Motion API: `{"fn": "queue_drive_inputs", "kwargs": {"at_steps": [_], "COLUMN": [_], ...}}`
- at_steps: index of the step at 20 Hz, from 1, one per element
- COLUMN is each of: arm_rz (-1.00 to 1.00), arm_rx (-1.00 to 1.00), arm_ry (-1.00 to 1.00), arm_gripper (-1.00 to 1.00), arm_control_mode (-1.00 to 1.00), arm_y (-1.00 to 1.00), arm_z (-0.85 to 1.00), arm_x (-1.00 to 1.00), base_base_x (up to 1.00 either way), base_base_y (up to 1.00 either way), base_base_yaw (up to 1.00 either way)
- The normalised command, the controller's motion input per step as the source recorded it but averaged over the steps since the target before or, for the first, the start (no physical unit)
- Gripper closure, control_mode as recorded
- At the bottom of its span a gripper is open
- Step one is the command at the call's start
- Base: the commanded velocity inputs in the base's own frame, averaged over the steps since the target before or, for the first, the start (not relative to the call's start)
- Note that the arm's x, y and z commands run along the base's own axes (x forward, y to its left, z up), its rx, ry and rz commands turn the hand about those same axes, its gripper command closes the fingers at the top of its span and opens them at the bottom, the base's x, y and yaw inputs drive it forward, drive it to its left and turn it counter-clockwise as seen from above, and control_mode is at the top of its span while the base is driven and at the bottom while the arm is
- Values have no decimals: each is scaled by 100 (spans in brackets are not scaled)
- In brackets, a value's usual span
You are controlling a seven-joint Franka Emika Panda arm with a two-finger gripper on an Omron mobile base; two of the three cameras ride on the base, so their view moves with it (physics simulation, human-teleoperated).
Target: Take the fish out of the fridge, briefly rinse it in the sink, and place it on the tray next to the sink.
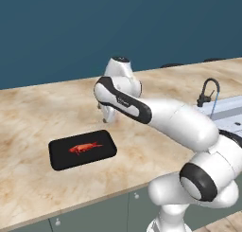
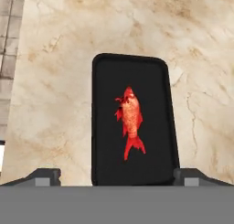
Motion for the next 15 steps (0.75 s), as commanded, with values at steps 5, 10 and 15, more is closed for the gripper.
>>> {"fn": "queue_drive_inputs", "kwargs": {"at_steps": [5,10,15], "arm_rz": [0,-1,0], "arm_rx": [15,11,23], "arm_ry": [-44,-40,-48], "arm_gripper": [-100,-100,-100], "arm_control_mode": [-100,-100,-100], "arm_y": [-100,-100,-100], "arm_z": [17,-36,21], "arm_x": [-100,-100,-100], "base_base_x": [0,0,0], "base_base_y": [0,0,0], "base_base_yaw": [0,0,0]}}
